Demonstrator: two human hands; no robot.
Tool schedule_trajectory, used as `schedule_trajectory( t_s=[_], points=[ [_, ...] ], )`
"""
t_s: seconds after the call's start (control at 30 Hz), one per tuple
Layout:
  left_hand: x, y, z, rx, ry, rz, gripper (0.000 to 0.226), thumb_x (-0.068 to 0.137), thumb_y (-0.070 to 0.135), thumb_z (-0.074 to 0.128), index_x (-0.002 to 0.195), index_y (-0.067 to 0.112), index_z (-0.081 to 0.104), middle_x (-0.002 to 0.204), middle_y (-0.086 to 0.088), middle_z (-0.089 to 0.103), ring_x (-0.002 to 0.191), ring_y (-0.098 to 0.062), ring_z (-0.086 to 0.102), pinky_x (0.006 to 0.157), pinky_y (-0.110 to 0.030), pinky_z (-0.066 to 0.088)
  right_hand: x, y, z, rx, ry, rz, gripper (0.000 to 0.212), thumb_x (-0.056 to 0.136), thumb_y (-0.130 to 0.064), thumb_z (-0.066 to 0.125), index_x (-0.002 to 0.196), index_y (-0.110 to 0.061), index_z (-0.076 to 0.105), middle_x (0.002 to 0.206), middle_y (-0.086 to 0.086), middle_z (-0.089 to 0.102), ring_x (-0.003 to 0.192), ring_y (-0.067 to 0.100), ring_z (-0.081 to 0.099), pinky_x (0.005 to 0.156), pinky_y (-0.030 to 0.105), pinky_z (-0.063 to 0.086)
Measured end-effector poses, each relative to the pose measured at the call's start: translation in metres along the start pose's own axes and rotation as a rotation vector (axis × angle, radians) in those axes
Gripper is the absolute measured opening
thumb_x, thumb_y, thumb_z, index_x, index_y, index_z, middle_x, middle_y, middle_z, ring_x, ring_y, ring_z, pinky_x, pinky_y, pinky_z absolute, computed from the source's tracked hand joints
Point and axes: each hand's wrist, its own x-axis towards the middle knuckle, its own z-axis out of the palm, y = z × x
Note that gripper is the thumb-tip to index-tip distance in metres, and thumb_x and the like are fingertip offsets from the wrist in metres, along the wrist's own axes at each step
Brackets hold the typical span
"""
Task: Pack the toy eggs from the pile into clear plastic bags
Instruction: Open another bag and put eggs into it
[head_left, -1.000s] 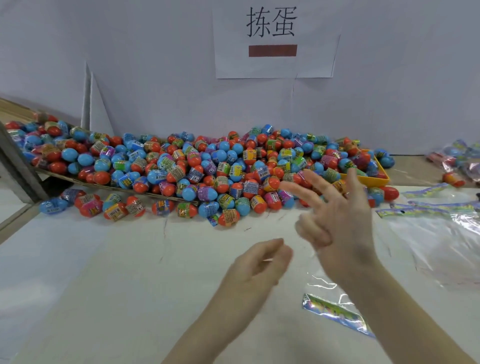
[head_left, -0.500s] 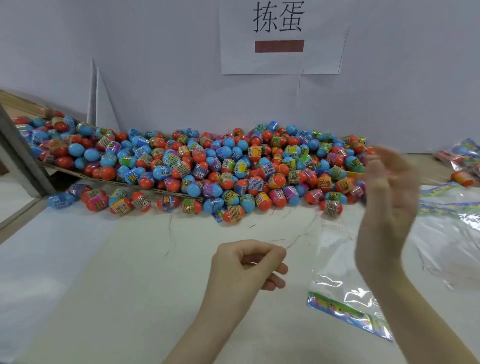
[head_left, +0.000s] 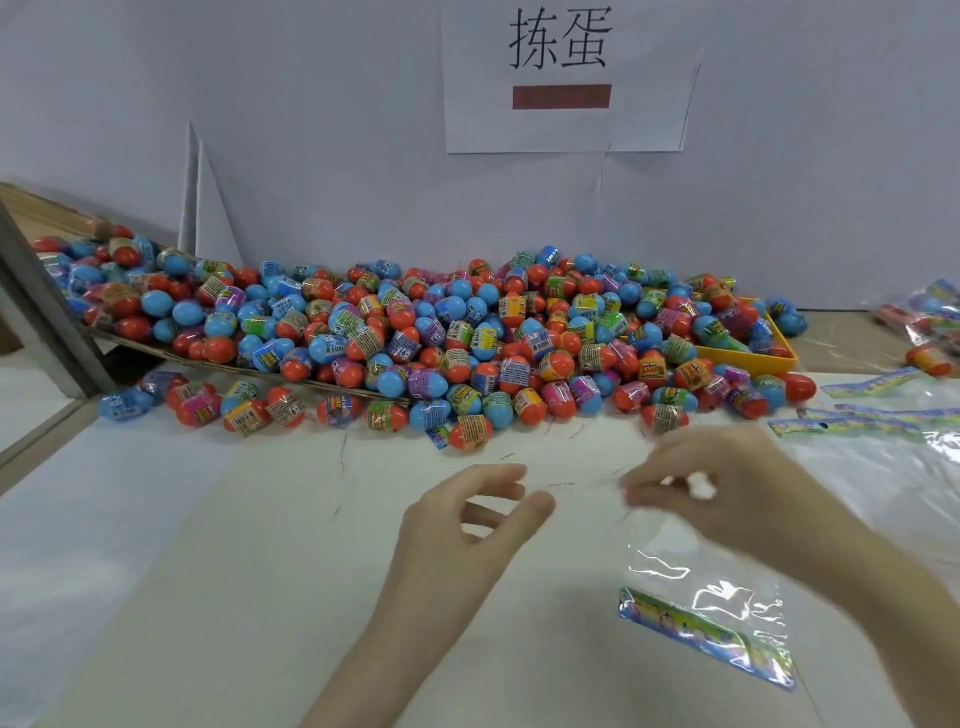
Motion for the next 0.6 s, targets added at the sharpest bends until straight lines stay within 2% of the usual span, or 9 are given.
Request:
schedule_trajectory(
  t_s=[0.07, 0.1, 0.17, 0.2, 0.27, 0.3, 0.37, 0.43, 0.6],
  points=[
    [0.003, -0.003, -0.008, -0.02, 0.064, -0.027, 0.01, 0.075, 0.037, 0.066, 0.084, 0.032, 0.067, 0.083, 0.027, 0.066, 0.07, 0.001, 0.063, 0.055, -0.008, 0.046, 0.001, 0.048, -0.027, 0.211, 0.417, 0.453, 0.025, 0.076, 0.009, 0.062, 0.091, -0.008, 0.072, 0.079, -0.003, 0.067, 0.073, -0.003, 0.06, 0.067, 0.007, 0.043],
    [0.003, -0.005, -0.011, -0.033, 0.087, -0.038, 0.006, 0.077, 0.035, 0.066, 0.082, 0.031, 0.067, 0.082, 0.026, 0.066, 0.07, 0.0, 0.064, 0.057, -0.01, 0.048, 0.003, 0.067, -0.043, 0.329, 0.624, 0.699, 0.031, 0.085, 0.006, 0.05, 0.109, -0.006, 0.064, 0.097, 0.007, 0.066, 0.087, 0.003, 0.06, 0.078, 0.015, 0.047],
    [0.003, -0.009, -0.014, -0.062, 0.129, -0.051, 0.004, 0.081, 0.03, 0.064, 0.079, 0.028, 0.068, 0.079, 0.023, 0.067, 0.068, -0.001, 0.064, 0.059, -0.012, 0.049, 0.003, 0.088, -0.055, 0.302, 0.672, 1.062, 0.048, 0.092, -0.002, 0.041, 0.139, -0.003, 0.031, 0.126, 0.02, 0.05, 0.106, 0.023, 0.051, 0.089, 0.035, 0.043],
    [0.004, -0.011, -0.014, -0.062, 0.136, -0.056, 0.005, 0.082, 0.028, 0.064, 0.079, 0.027, 0.068, 0.078, 0.022, 0.067, 0.067, -0.001, 0.064, 0.058, -0.012, 0.048, 0.005, 0.094, -0.05, 0.162, 0.587, 1.136, 0.062, 0.091, -0.003, 0.046, 0.144, -0.001, 0.014, 0.121, 0.025, 0.049, 0.1, 0.028, 0.048, 0.082, 0.038, 0.04],
    [0.007, -0.013, -0.012, -0.054, 0.13, -0.065, 0.005, 0.082, 0.027, 0.064, 0.079, 0.027, 0.068, 0.076, 0.017, 0.068, 0.067, -0.001, 0.063, 0.057, -0.009, 0.047, 0.005, 0.094, -0.035, -0.211, 0.312, 1.12, 0.073, 0.089, -0.012, 0.057, 0.143, 0.005, 0.012, 0.093, 0.023, 0.055, 0.083, 0.032, 0.052, 0.067, 0.037, 0.041],
    [0.009, -0.015, -0.011, -0.046, 0.127, -0.067, 0.005, 0.083, 0.027, 0.064, 0.08, 0.027, 0.068, 0.075, 0.015, 0.068, 0.068, -0.002, 0.064, 0.057, -0.008, 0.047, 0.007, 0.085, -0.03, -0.343, 0.161, 1.065, 0.058, 0.09, -0.022, 0.057, 0.136, 0.005, 0.034, 0.082, 0.016, 0.061, 0.074, 0.03, 0.055, 0.058, 0.032, 0.04],
    [0.012, -0.018, -0.009, -0.032, 0.128, -0.074, 0.006, 0.083, 0.025, 0.064, 0.079, 0.027, 0.068, 0.078, 0.015, 0.068, 0.07, -0.004, 0.064, 0.058, -0.008, 0.046, 0.015, 0.071, -0.022, -0.38, -0.029, 0.968, 0.038, 0.091, -0.041, 0.049, 0.089, -0.007, 0.066, 0.065, 0.004, 0.067, 0.059, 0.018, 0.062, 0.051, 0.026, 0.039],
    [0.012, -0.021, -0.008, -0.044, 0.126, -0.08, 0.009, 0.083, 0.023, 0.065, 0.077, 0.027, 0.069, 0.075, 0.014, 0.068, 0.068, -0.005, 0.064, 0.057, -0.008, 0.046, 0.023, 0.063, -0.009, -0.366, -0.04, 0.849, 0.045, 0.091, -0.045, 0.046, 0.072, -0.01, 0.067, 0.065, 0.001, 0.067, 0.057, 0.014, 0.063, 0.055, 0.026, 0.045],
    [0.006, -0.025, -0.003, -0.041, 0.109, -0.06, 0.011, 0.083, 0.02, 0.064, 0.075, 0.025, 0.069, 0.074, 0.017, 0.068, 0.065, -0.003, 0.063, 0.057, -0.008, 0.046, 0.047, 0.071, 0.029, -0.538, -0.136, 0.616, 0.044, 0.086, -0.05, 0.054, 0.116, -0.017, 0.053, 0.113, 0.003, 0.054, 0.1, 0.019, 0.052, 0.071, 0.028, 0.045]
  ],
)
